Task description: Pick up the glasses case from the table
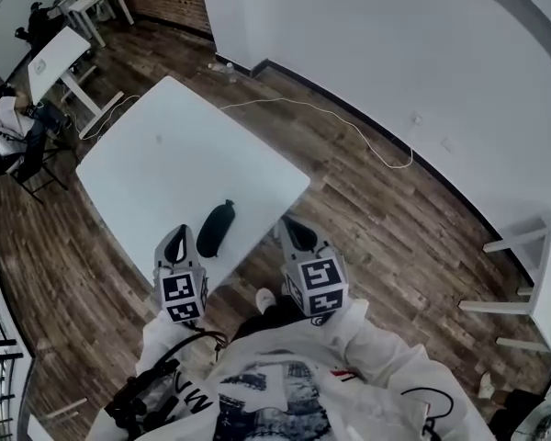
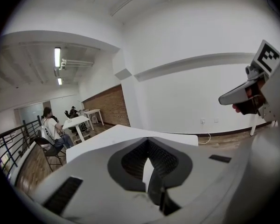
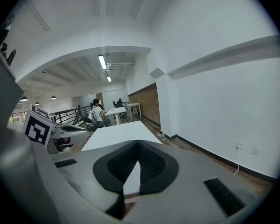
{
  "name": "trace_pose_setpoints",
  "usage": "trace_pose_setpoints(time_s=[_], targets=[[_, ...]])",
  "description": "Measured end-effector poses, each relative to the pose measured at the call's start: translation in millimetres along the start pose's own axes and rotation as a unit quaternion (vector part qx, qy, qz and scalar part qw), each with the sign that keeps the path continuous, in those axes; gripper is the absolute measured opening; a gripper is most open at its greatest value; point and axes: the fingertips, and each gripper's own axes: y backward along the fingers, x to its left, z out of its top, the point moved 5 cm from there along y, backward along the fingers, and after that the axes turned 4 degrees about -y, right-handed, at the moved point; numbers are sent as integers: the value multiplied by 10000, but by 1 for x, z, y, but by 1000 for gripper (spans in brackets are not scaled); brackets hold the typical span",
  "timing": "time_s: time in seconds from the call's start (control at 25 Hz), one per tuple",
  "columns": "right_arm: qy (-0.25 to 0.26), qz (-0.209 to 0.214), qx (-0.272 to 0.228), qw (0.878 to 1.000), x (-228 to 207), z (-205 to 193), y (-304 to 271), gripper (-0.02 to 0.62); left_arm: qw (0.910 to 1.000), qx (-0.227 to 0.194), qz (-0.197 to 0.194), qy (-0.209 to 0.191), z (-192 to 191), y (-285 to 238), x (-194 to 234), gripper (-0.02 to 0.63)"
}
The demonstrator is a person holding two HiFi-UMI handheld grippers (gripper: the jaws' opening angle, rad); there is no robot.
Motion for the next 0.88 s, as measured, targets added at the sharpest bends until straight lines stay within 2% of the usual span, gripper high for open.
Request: trace_pose_setpoints(time_s=[0.16, 0.24, 0.32, 0.4, 0.48, 0.64, 0.88], targets=[[-64, -26, 102, 9999, -25, 0, -24, 6, 9959, 701, -550, -138, -19, -42, -26, 23], [-86, 18, 156, 9998, -31, 0, -34, 6, 9909, 997, -876, -235, -31, -61, -38, 55], [-118, 81, 234, 9996, -35, -4, -40, 6, 9841, 1296, -1178, -292, -43, -76, -48, 235], [-150, 147, 323, 9993, -40, -8, -46, 6, 9750, 1627, -1461, -401, -55, -88, -60, 383], [-172, 199, 389, 9989, -40, -8, -51, 6, 9638, 1969, -1704, -576, -68, -97, -68, 469], [-164, 312, 414, 9985, -36, -4, -59, 6, 9448, 2519, -2002, -621, -88, -115, -76, 488], [-132, 293, 422, 9986, -39, -4, -58, 6, 9210, 3232, -2062, -695, -125, -142, -74, 488]])
